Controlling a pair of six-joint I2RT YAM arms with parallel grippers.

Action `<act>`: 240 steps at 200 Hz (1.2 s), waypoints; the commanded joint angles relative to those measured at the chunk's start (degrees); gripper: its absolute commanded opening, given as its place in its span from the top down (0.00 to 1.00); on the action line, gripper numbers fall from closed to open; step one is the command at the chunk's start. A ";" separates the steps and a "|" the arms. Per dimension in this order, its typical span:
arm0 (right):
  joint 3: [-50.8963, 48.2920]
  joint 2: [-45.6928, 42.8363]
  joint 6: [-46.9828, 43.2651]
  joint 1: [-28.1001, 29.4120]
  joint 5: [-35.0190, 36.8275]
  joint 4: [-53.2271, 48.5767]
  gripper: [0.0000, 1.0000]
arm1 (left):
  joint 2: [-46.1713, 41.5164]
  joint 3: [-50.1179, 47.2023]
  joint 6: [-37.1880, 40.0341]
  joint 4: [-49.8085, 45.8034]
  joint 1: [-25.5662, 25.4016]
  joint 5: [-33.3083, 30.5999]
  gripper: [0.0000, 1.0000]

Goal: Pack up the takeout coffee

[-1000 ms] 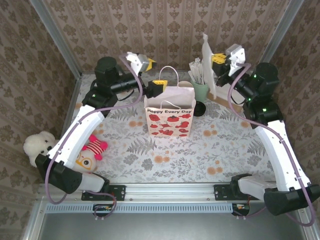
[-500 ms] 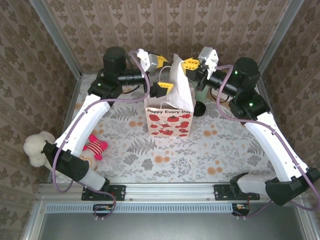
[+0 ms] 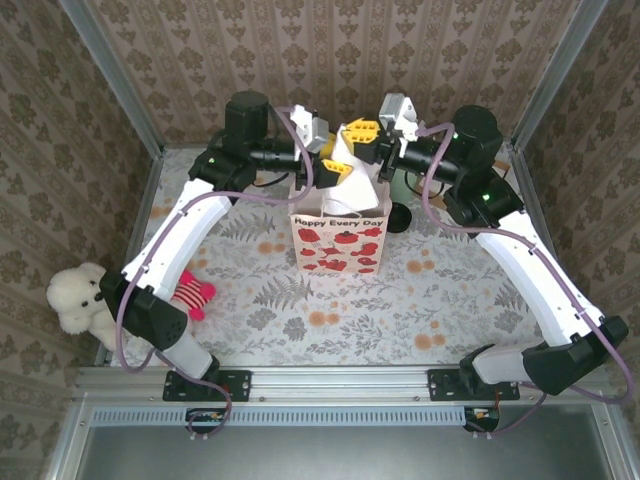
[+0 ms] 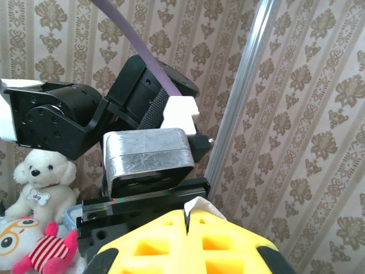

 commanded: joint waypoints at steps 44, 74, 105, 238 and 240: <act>3.03 -2.18 -6.99 -4.79 -1.96 -13.55 0.26 | -0.38 0.22 1.10 2.09 1.40 -2.05 0.89; 4.07 -0.68 -9.69 -5.21 -0.65 -18.71 0.14 | -0.50 0.55 3.01 0.07 1.45 -0.71 0.91; 7.50 2.43 -8.84 -5.10 -6.49 -19.85 0.14 | -0.41 0.59 3.32 -0.81 1.45 0.30 0.91; 14.33 9.72 -9.33 -3.29 -13.48 -25.55 0.92 | -2.99 -3.62 2.74 -1.45 2.94 -3.45 0.73; 14.34 9.73 -9.26 -3.21 -13.20 -25.55 0.93 | -3.26 -4.01 2.53 -1.22 3.01 -3.64 0.72</act>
